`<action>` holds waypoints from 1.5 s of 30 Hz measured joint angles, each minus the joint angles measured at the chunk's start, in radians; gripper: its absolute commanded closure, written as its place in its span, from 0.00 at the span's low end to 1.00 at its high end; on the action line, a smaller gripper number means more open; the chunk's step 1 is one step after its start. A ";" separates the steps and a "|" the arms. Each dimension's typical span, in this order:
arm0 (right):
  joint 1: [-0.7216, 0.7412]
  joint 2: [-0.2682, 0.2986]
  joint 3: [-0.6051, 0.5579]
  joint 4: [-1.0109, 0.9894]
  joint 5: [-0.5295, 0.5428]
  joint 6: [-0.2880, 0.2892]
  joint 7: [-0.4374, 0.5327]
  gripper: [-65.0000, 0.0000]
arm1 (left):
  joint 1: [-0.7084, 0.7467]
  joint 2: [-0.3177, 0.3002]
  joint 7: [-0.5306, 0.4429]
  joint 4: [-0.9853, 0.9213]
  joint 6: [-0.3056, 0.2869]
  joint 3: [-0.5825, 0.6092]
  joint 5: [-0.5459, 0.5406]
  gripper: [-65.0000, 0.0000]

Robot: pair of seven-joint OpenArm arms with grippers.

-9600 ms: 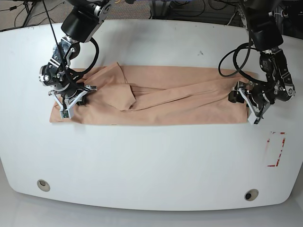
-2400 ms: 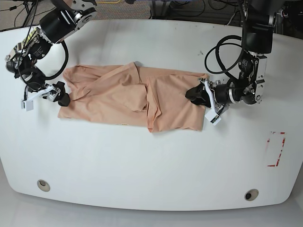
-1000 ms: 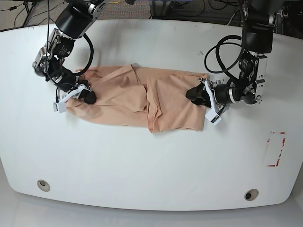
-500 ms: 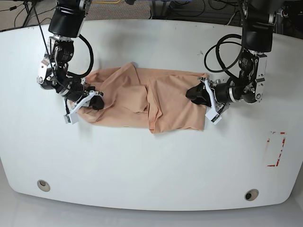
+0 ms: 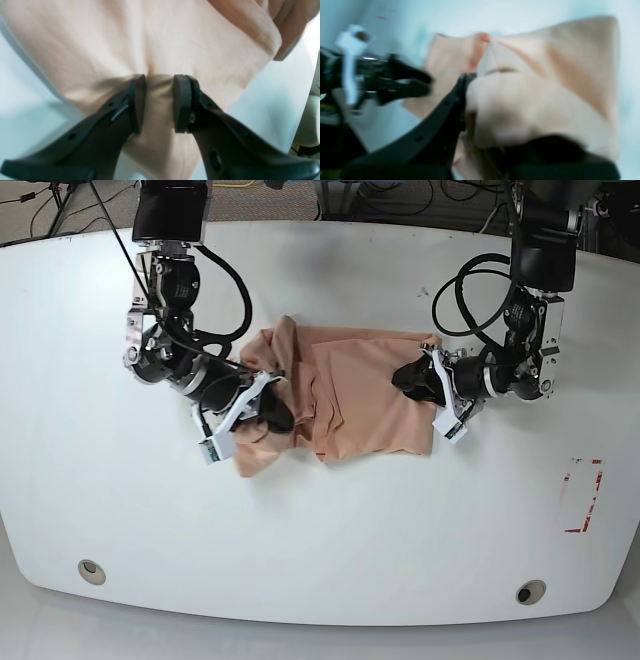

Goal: Layout the t-shirt on the table in an organized manner, then fold the t-shirt properly
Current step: 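Fold the held end with the right gripper over toward the left gripper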

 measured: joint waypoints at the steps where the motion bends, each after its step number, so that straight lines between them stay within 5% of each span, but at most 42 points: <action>1: 0.002 -0.009 -0.011 0.000 0.002 0.005 0.000 0.98 | 0.000 0.000 -0.001 0.000 0.000 0.000 0.000 0.73; 28: 0.026 -0.147 -0.228 0.014 -0.021 -0.002 -0.008 0.95 | 0.002 0.000 -0.001 0.000 0.002 0.000 -0.001 0.73; 33: 0.029 -0.147 -0.238 0.004 -0.021 -0.002 0.002 0.73 | 0.002 0.000 -0.002 -0.001 0.002 0.000 0.000 0.73; 35: 0.029 -0.145 -0.240 -0.004 -0.021 -0.002 0.011 0.53 | 0.002 0.000 -0.002 0.000 0.002 0.000 0.000 0.73; 38: 0.029 -0.143 -0.240 -0.020 -0.021 -0.005 0.039 0.36 | 0.002 0.000 -0.002 -0.001 0.002 0.000 0.000 0.73; 41: 0.029 -0.143 -0.241 -0.023 -0.019 -0.005 0.048 0.28 | 0.001 0.000 -0.001 -0.001 0.002 0.000 0.000 0.73; 45: 0.034 -0.137 -0.287 -0.023 -0.021 -0.013 0.053 0.30 | 0.000 0.003 0.001 -0.001 0.002 0.000 0.000 0.73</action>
